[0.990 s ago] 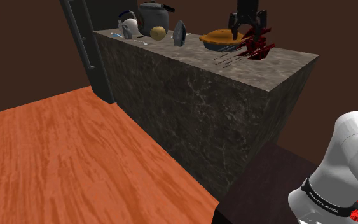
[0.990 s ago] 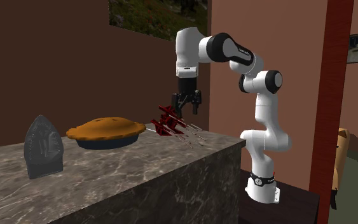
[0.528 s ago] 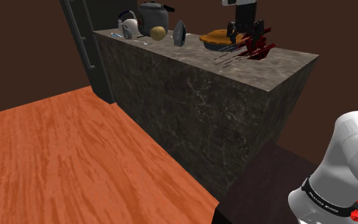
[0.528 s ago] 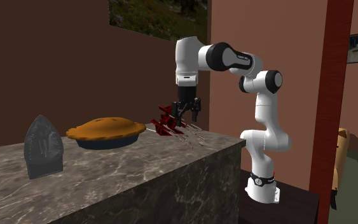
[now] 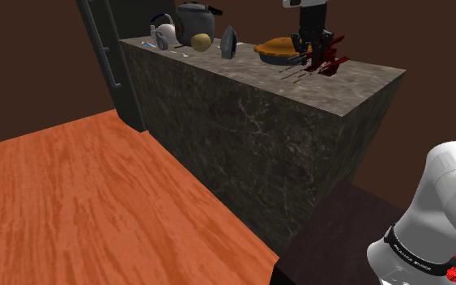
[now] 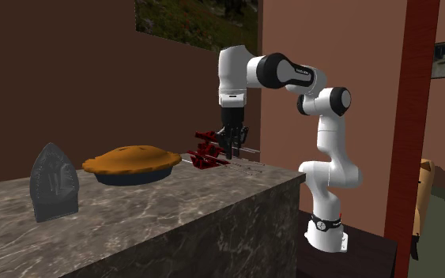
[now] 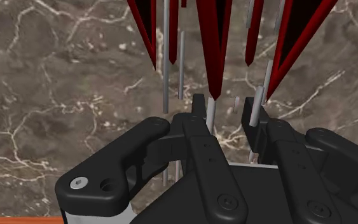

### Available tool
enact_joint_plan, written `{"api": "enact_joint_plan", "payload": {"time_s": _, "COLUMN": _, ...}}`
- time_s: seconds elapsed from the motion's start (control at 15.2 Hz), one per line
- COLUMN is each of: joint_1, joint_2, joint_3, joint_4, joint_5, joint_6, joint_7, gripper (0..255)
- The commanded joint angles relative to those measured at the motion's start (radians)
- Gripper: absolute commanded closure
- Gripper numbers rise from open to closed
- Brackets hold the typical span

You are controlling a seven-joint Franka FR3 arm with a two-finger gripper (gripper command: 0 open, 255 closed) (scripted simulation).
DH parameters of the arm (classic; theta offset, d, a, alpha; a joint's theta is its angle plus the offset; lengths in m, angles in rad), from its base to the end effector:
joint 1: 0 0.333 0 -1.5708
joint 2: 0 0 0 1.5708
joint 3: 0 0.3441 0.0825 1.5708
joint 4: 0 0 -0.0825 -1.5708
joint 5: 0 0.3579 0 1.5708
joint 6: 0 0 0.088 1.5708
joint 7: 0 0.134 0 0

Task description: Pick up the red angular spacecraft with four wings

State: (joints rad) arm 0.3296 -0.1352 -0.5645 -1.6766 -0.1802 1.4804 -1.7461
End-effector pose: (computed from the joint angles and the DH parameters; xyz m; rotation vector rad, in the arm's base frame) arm 0.4533 -0.1546 0.6288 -2.2769 -2.1412 0.2114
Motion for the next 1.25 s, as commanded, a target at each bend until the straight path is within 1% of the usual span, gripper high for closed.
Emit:
{"api": "enact_joint_plan", "payload": {"time_s": 0.0, "joint_1": -0.001, "joint_2": 0.000, "joint_3": -0.001, "joint_4": -0.001, "joint_5": -0.001, "joint_6": 0.000, "joint_7": 0.000, "gripper": 255}}
{"api": "enact_joint_plan", "payload": {"time_s": 0.07, "joint_1": -0.001, "joint_2": 0.001, "joint_3": -0.001, "joint_4": -0.001, "joint_5": 0.000, "joint_6": 0.000, "joint_7": 0.000, "gripper": 255}}
{"api": "enact_joint_plan", "payload": {"time_s": 0.4, "joint_1": -0.001, "joint_2": 0.027, "joint_3": -0.005, "joint_4": 0.093, "joint_5": 0.011, "joint_6": -0.069, "joint_7": -0.017, "gripper": 255}}
{"api": "enact_joint_plan", "payload": {"time_s": 1.06, "joint_1": -0.012, "joint_2": 0.109, "joint_3": -0.024, "joint_4": 0.315, "joint_5": 0.048, "joint_6": -0.218, "joint_7": -0.067, "gripper": 255}}
{"api": "enact_joint_plan", "payload": {"time_s": 1.19, "joint_1": -0.012, "joint_2": 0.110, "joint_3": -0.024, "joint_4": 0.319, "joint_5": 0.049, "joint_6": -0.220, "joint_7": -0.067, "gripper": 255}}
